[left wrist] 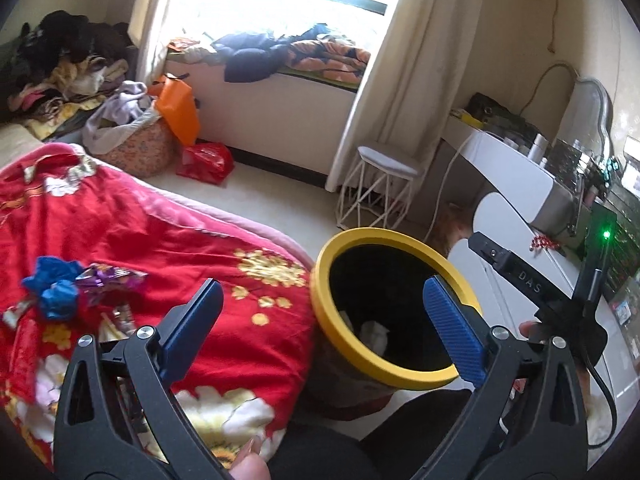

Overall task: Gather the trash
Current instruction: 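Move both tools back to the remaining trash on the bedspread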

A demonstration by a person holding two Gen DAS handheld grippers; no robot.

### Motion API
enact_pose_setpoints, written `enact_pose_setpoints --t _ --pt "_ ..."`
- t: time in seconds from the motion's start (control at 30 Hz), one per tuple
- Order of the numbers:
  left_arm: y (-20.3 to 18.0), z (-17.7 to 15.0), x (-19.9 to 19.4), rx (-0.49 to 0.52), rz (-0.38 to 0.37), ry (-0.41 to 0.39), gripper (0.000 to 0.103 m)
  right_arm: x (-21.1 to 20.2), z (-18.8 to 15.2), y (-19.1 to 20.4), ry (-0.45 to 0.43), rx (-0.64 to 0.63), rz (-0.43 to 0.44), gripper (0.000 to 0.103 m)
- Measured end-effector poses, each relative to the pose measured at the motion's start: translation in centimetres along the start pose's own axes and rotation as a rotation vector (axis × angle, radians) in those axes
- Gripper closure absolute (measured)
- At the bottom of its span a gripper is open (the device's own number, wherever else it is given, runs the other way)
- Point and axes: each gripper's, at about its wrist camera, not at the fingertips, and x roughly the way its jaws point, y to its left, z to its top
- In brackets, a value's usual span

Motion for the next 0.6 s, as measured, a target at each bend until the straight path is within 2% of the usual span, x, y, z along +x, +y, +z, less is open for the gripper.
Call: enact_pose_setpoints --t 0.6 --pt "5.5 -0.4 -4.4 -0.071 0.121 -0.074 0.011 -1.8 -1.2 7.5 0.035 -0.116 0.192 0.023"
